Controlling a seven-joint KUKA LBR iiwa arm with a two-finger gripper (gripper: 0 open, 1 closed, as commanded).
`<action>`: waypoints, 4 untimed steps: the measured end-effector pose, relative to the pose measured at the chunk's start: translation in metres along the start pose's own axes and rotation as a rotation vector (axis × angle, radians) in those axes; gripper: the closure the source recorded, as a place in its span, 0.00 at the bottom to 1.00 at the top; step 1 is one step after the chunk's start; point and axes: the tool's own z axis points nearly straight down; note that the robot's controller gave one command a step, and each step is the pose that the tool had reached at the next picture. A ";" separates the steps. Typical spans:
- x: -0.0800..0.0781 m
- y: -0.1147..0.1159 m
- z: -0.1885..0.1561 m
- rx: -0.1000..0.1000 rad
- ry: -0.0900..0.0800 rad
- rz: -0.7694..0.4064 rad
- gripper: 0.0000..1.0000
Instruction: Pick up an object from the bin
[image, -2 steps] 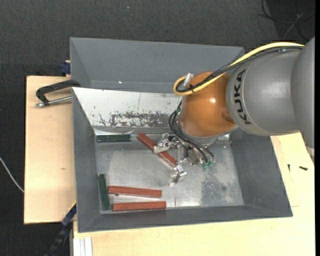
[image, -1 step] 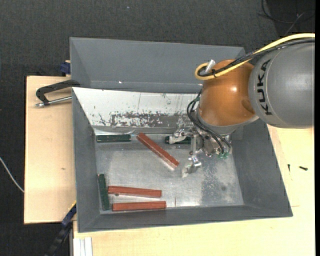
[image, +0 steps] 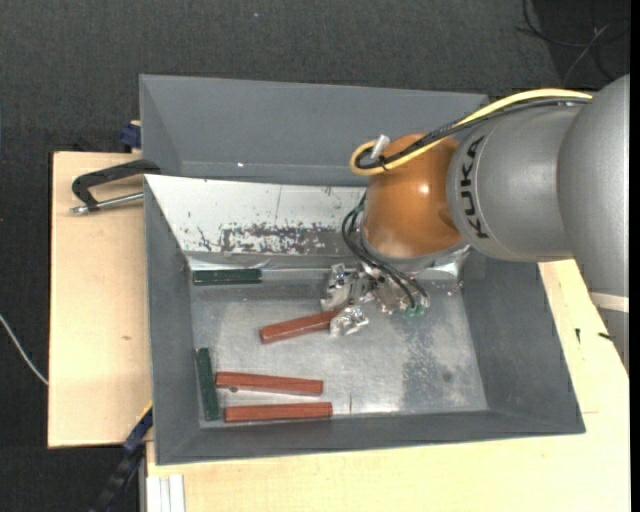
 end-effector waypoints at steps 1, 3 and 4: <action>0.000 0.000 0.000 0.000 0.000 0.000 1.00; 0.012 0.014 -0.095 -0.002 -0.004 0.016 1.00; 0.020 0.011 -0.183 -0.002 -0.005 0.006 1.00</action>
Offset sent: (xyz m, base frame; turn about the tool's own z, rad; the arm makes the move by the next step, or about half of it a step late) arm -0.0170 0.0092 0.0937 0.0153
